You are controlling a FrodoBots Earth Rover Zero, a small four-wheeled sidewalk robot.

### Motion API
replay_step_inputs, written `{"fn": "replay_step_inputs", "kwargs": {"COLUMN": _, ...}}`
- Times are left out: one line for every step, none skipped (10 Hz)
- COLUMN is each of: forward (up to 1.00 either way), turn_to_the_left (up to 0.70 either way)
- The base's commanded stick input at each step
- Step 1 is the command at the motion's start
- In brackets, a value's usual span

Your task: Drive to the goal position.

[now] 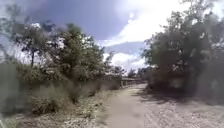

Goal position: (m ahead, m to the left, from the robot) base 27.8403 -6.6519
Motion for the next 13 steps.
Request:
{"fn": "replay_step_inputs", "kwargs": {"forward": 0.70, "turn_to_the_left": 0.00}}
{"fn": "replay_step_inputs", "kwargs": {"forward": 0.70, "turn_to_the_left": 0.00}}
{"fn": "replay_step_inputs", "kwargs": {"forward": 0.70, "turn_to_the_left": 0.00}}
{"fn": "replay_step_inputs", "kwargs": {"forward": 0.70, "turn_to_the_left": 0.35}}
{"fn": "replay_step_inputs", "kwargs": {"forward": 0.70, "turn_to_the_left": 0.35}}
{"fn": "replay_step_inputs", "kwargs": {"forward": 0.70, "turn_to_the_left": 0.35}}
{"fn": "replay_step_inputs", "kwargs": {"forward": 0.70, "turn_to_the_left": 0.28}}
{"fn": "replay_step_inputs", "kwargs": {"forward": 0.70, "turn_to_the_left": 0.00}}
{"fn": "replay_step_inputs", "kwargs": {"forward": 0.70, "turn_to_the_left": 0.00}}
{"fn": "replay_step_inputs", "kwargs": {"forward": 0.70, "turn_to_the_left": 0.00}}
{"fn": "replay_step_inputs", "kwargs": {"forward": 0.70, "turn_to_the_left": 0.00}}
{"fn": "replay_step_inputs", "kwargs": {"forward": 0.70, "turn_to_the_left": 0.00}}
{"fn": "replay_step_inputs", "kwargs": {"forward": 0.70, "turn_to_the_left": 0.00}}
